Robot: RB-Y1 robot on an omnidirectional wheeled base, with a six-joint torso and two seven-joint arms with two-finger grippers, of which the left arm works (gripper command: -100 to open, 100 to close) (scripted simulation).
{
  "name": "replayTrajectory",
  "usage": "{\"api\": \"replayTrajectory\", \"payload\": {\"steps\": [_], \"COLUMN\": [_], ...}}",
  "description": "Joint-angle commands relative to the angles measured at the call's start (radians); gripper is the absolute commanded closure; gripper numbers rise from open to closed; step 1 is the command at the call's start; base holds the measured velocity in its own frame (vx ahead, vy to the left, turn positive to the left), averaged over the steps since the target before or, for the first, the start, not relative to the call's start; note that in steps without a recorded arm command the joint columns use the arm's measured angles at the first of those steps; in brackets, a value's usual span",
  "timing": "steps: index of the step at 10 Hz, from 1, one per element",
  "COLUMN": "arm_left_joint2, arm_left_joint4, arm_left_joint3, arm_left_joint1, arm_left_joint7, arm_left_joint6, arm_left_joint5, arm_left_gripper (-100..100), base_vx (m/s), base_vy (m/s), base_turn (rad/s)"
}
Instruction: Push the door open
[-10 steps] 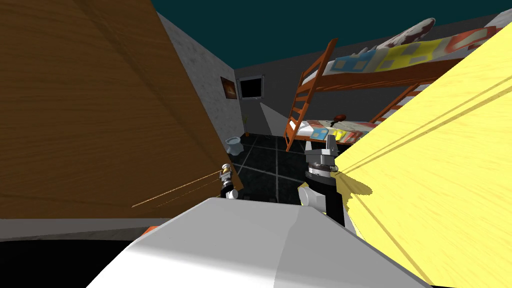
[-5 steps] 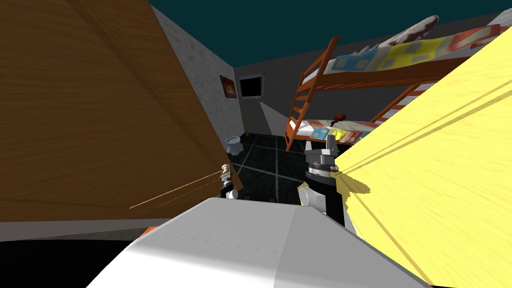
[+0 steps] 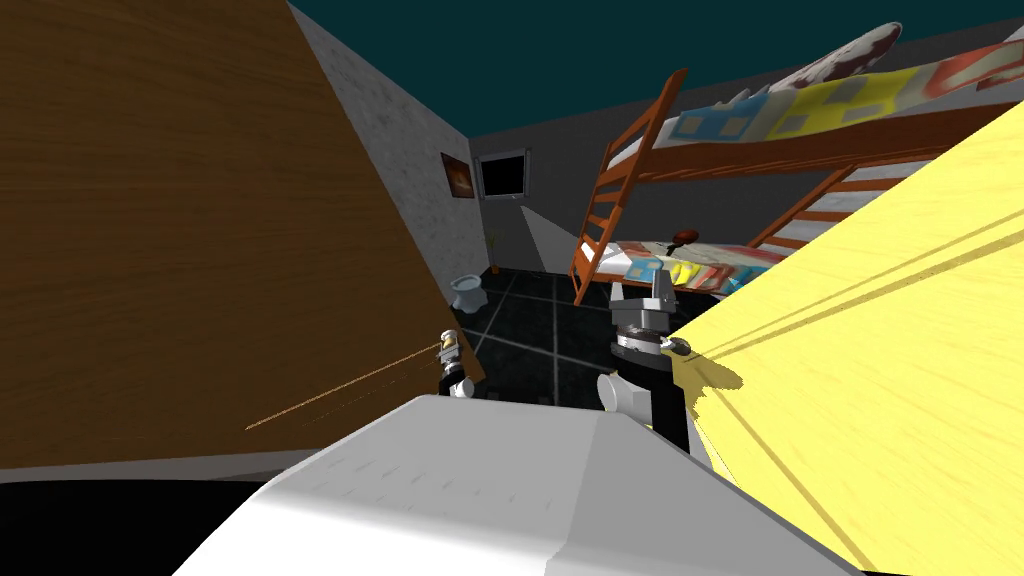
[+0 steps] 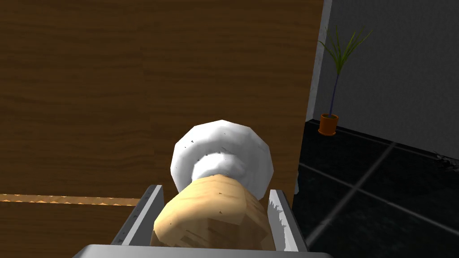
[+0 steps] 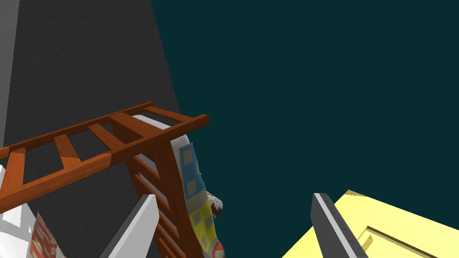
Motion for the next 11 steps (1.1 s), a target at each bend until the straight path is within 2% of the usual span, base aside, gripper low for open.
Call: {"api": "replayTrajectory", "payload": {"steps": [1,3,6,7,8,11], "arm_left_joint2": [0.012,0.01,-0.003,-0.001,0.008,0.017], "arm_left_joint4": [0.004,0.004,0.004,0.012,0.011,0.013], "arm_left_joint3": [0.018,0.036,0.065,0.057,0.075,0.111], "arm_left_joint1": [-0.009,-0.011,-0.015,-0.017,-0.018,-0.018], "arm_left_joint7": [0.004,0.001,-0.004,-0.003,-0.007,-0.015], "arm_left_joint6": [-0.017,-0.018,-0.019,-0.018,-0.023,-0.03], "arm_left_joint5": [0.009,0.023,0.045,0.04,0.052,0.079], "arm_left_gripper": [100,100,100,100,100,100], "base_vx": [0.214,0.203,0.208,0.085,0.167,0.225], "base_vy": [0.027,0.046,0.041,0.022,0.013,0.049], "base_turn": [0.038,0.041,0.054,0.014,0.043,0.063]}}
